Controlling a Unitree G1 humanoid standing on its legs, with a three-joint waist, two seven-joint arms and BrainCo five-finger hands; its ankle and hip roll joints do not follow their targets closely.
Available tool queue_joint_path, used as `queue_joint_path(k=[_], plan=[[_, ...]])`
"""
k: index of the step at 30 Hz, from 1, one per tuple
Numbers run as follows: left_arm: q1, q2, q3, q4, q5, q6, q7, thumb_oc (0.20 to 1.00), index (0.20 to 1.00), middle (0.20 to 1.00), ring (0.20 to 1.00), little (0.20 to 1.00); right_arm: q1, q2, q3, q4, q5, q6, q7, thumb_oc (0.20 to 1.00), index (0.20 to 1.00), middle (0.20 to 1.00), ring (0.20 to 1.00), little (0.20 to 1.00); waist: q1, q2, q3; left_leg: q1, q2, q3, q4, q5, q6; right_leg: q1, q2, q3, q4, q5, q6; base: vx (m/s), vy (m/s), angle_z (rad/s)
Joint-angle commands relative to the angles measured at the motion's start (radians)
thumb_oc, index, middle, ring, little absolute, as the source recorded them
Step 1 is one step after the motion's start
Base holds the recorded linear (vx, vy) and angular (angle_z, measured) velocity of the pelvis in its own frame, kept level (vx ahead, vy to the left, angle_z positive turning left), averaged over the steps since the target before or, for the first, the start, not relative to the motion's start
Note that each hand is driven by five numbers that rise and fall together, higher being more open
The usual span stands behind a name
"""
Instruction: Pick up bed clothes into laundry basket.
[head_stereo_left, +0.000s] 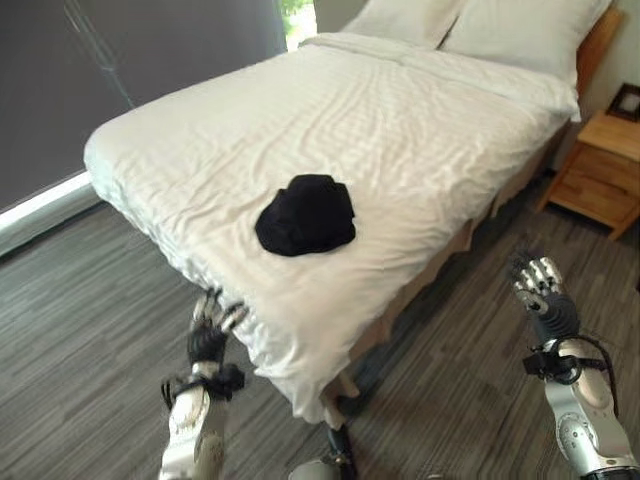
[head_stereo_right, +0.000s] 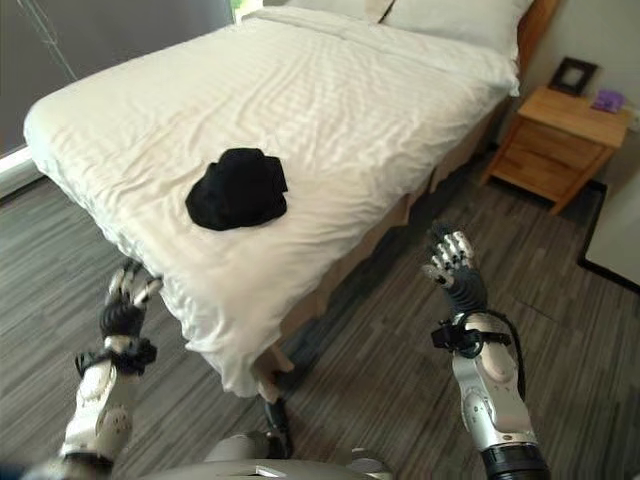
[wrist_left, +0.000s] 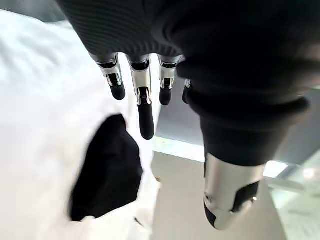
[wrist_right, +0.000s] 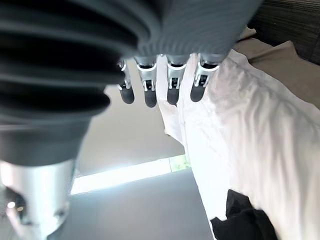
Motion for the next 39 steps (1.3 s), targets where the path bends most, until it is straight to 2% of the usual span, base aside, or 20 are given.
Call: queue_joint_path(k=[1,2,4,5,7,9,10,11,13,14,15,16,18,19,20,21,22,26,31,39], plan=[[-0.049,0.061,0.048,-0.08,0.04,-0.074,0.039,1.0,1.0,1.0,1.0,1.0,-0.043,-0.066,-0.011,-0.055,-0.053,-0.045,0.017,1.0,1.0,1.0,1.0,1.0,-0.009,0.042,0.053,0.203,0.128,-0.098,-0.175,0.077,-0.196,-0.104,-0.045,0.104,0.022,0.467,0.0,0.15,0.207,-0.3],[-0.05,0.061,0.048,-0.079,0.04,-0.074,0.038,1.0,1.0,1.0,1.0,1.0,-0.044,-0.066,-0.011,-0.055,-0.054,-0.045,0.017,1.0,1.0,1.0,1.0,1.0,-0.005,0.044,0.052,0.2,0.131,-0.095,-0.176,0.079,-0.196,-0.11,-0.042,0.107,0.021,0.47,-0.001,0.12,0.164,-0.14],[-0.084,0.086,0.042,-0.091,0.066,-0.086,0.047,1.0,1.0,1.0,1.0,1.0,-0.028,-0.066,-0.018,-0.06,-0.066,-0.041,0.023,1.0,1.0,1.0,1.0,1.0,-0.031,0.05,0.068,0.229,0.121,-0.104,-0.192,0.063,-0.191,-0.174,-0.038,0.146,0.054,0.444,-0.006,0.14,0.062,0.36],[-0.098,0.1,0.043,-0.097,0.081,-0.091,0.053,1.0,1.0,1.0,1.0,1.0,-0.019,-0.062,-0.025,-0.059,-0.061,-0.043,0.021,1.0,1.0,1.0,1.0,1.0,-0.042,0.053,0.064,0.242,0.118,-0.105,-0.206,0.058,-0.199,-0.186,-0.051,0.15,-0.001,0.424,-0.013,0.2,-0.006,0.29],[-0.137,0.131,0.04,-0.134,0.119,-0.103,0.061,1.0,1.0,1.0,1.0,1.0,-0.008,-0.059,-0.047,-0.047,-0.044,-0.049,0.022,1.0,1.0,1.0,1.0,1.0,-0.055,0.052,0.053,0.252,0.111,-0.114,-0.229,0.052,-0.225,-0.169,-0.082,0.13,-0.229,0.397,-0.02,0.24,-0.099,-0.03],[-0.172,0.192,0.029,-0.153,0.214,-0.118,0.085,1.0,1.0,1.0,1.0,1.0,0.013,-0.064,-0.064,-0.031,-0.06,-0.059,0.03,1.0,1.0,1.0,1.0,1.0,-0.077,0.038,0.039,0.258,0.111,-0.133,-0.234,0.034,-0.242,-0.129,-0.058,0.148,-0.451,0.393,-0.016,0.2,-0.156,0.13],[-0.166,0.24,0.042,-0.177,0.292,-0.083,0.065,1.0,1.0,1.0,1.0,1.0,0.024,-0.064,-0.076,-0.023,-0.051,-0.037,0.045,1.0,1.0,1.0,1.0,1.0,-0.077,0.031,0.027,0.266,0.111,-0.134,-0.233,0.031,-0.246,-0.102,-0.053,0.177,-0.465,0.421,0.004,0.19,-0.142,0.35],[-0.179,0.274,0.054,-0.18,0.371,-0.069,0.093,1.0,1.0,1.0,1.0,1.0,0.043,-0.058,-0.083,-0.033,-0.03,-0.031,0.062,1.0,1.0,1.0,1.0,1.0,-0.069,0.025,0.01,0.271,0.116,-0.132,-0.232,0.026,-0.251,-0.09,-0.05,0.173,-0.489,0.407,0.0,0.18,-0.122,0.62],[-0.311,0.439,0.009,-0.112,0.586,-0.02,0.114,1.0,1.0,1.0,1.0,1.0,0.034,-0.087,-0.096,-0.031,-0.023,-0.033,0.085,1.0,1.0,1.0,1.0,1.0,-0.08,0.031,-0.015,0.276,0.124,-0.13,-0.251,0.041,-0.265,-0.051,-0.021,0.166,-0.556,0.414,-0.005,0.19,-0.116,0.53],[-0.323,0.441,0.0,-0.104,0.587,-0.021,0.116,1.0,1.0,1.0,1.0,1.0,0.034,-0.084,-0.099,-0.03,-0.023,-0.033,0.086,1.0,1.0,1.0,1.0,1.0,-0.078,0.03,-0.014,0.276,0.125,-0.133,-0.254,0.042,-0.265,-0.048,-0.02,0.162,-0.562,0.416,-0.006,0.16,-0.086,0.22],[-0.388,0.513,-0.029,-0.051,0.676,0.015,0.124,1.0,1.0,1.0,1.0,1.0,0.034,-0.106,-0.103,-0.025,-0.033,-0.026,0.095,1.0,1.0,1.0,1.0,1.0,-0.085,0.037,-0.022,0.281,0.129,-0.136,-0.265,0.048,-0.271,-0.028,-0.014,0.146,-0.576,0.41,-0.006,0.08,-0.061,0.09],[-0.445,0.539,-0.059,-0.015,0.714,0.029,0.138,1.0,1.0,1.0,1.0,1.0,0.033,-0.112,-0.105,-0.027,-0.038,-0.022,0.091,1.0,1.0,1.0,1.0,1.0,-0.089,0.04,-0.028,0.277,0.132,-0.139,-0.272,0.057,-0.274,-0.022,-0.008,0.141,-0.589,0.413,-0.008,0.11,-0.083,0.09],[-0.613,0.6,-0.185,0.117,0.79,0.085,0.126,1.0,1.0,1.0,1.0,1.0,0.023,-0.119,-0.101,-0.015,-0.016,-0.017,0.088,1.0,1.0,1.0,1.0,1.0,-0.098,0.05,-0.027,0.271,0.141,-0.145,-0.285,0.072,-0.282,-0.012,0.0,0.12,-0.612,0.419,-0.008,0.04,-0.059,0.14],[-0.621,0.6,-0.193,0.121,0.789,0.084,0.127,1.0,1.0,1.0,1.0,1.0,0.023,-0.117,-0.104,-0.015,-0.016,-0.017,0.088,1.0,1.0,1.0,1.0,1.0,-0.096,0.048,-0.026,0.271,0.141,-0.146,-0.285,0.072,-0.282,-0.011,0.0,0.119,-0.613,0.419,-0.008,0.03,-0.067,0.17],[-0.86,0.634,-0.375,0.345,0.941,0.195,0.12,1.0,1.0,1.0,1.0,1.0,0.025,-0.116,-0.07,-0.013,0.0,0.006,0.091,1.0,1.0,1.0,1.0,1.0,-0.111,0.06,-0.021,0.259,0.147,-0.152,-0.291,0.081,-0.287,-0.009,0.005,0.109,-0.629,0.426,-0.006,0.02,-0.049,0.12],[-0.886,0.63,-0.399,0.36,0.941,0.193,0.124,1.0,1.0,1.0,1.0,1.0,0.025,-0.109,-0.076,-0.013,0.0,0.006,0.091,1.0,1.0,1.0,1.0,1.0,-0.105,0.055,-0.019,0.257,0.147,-0.154,-0.29,0.081,-0.287,-0.009,0.005,0.107,-0.631,0.426,-0.006,0.02,-0.073,0.14],[-0.979,0.622,-0.474,0.451,1.015,0.216,0.106,1.0,1.0,1.0,1.0,1.0,0.034,-0.105,-0.058,-0.018,0.004,0.011,0.102,1.0,1.0,1.0,1.0,1.0,-0.114,0.059,-0.014,0.251,0.148,-0.155,-0.294,0.084,-0.289,-0.015,0.008,0.109,-0.634,0.43,-0.003,0.0,-0.027,0.13],[-1.051,0.591,-0.556,0.575,1.071,0.224,0.085,1.0,1.0,1.0,1.0,1.0,0.047,-0.09,-0.032,-0.022,0.014,0.013,0.115,1.0,1.0,1.0,1.0,1.0,-0.117,0.053,-0.01,0.239,0.151,-0.149,-0.299,0.088,-0.293,-0.027,0.009,0.109,-0.639,0.434,0.0,0.01,-0.014,0.01],[-1.084,0.509,-0.576,0.772,1.007,0.217,0.083,1.0,1.0,1.0,1.0,1.0,0.033,-0.083,0.009,-0.003,0.043,0.001,0.112,1.0,1.0,1.0,1.0,1.0,-0.13,0.047,-0.001,0.231,0.154,-0.136,-0.299,0.087,-0.295,-0.049,0.013,0.124,-0.641,0.444,0.002,0.0,-0.003,-0.03],[-1.084,0.389,-0.589,0.947,1.017,0.233,0.082,1.0,1.0,1.0,1.0,1.0,-0.01,-0.088,0.083,0.01,0.071,-0.006,0.103,1.0,1.0,1.0,1.0,1.0,-0.151,0.024,0.054,0.178,0.163,-0.107,-0.299,0.101,-0.301,-0.134,0.022,0.164,-0.641,0.476,0.006,-0.07,-0.004,-0.16]])
